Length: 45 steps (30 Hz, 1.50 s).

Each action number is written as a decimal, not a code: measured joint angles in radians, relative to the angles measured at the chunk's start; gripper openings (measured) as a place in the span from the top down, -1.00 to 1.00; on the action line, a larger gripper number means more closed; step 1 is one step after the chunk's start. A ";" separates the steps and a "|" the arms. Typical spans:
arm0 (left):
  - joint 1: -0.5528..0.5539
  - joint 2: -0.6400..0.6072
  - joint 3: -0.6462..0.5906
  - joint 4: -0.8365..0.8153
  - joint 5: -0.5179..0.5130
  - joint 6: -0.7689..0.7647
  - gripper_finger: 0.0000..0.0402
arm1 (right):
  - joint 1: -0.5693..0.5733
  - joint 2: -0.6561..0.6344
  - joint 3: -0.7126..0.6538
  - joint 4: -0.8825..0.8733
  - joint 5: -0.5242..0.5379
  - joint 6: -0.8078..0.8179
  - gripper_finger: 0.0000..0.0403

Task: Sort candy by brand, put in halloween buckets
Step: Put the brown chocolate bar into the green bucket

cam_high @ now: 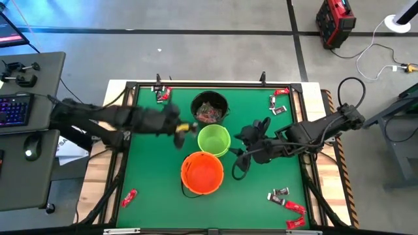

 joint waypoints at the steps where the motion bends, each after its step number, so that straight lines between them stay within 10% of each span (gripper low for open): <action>1: 0.046 0.013 0.000 0.033 0.042 0.036 1.00 | 0.000 0.000 0.000 0.012 0.015 0.011 -0.22; 8: 0.178 0.169 0.000 0.193 0.340 0.186 1.00 | 0.000 0.000 0.000 0.026 0.140 0.094 -0.22; 22: 0.205 0.426 -0.002 0.194 0.358 0.274 0.66 | 0.000 0.000 0.000 0.037 0.243 0.185 -0.22; 35: 0.211 0.277 -0.010 0.065 0.556 0.199 -0.20 | 0.009 -0.072 0.003 -0.206 -0.057 0.263 -0.22; 40: 0.121 0.107 -0.094 0.137 0.353 0.104 -0.22 | 0.095 -0.075 -0.083 -0.553 -0.272 0.521 -0.22; 45: 0.044 -0.050 -0.189 0.221 0.175 0.015 -0.22 | 0.215 -0.143 -0.359 -0.354 -0.568 0.721 -0.22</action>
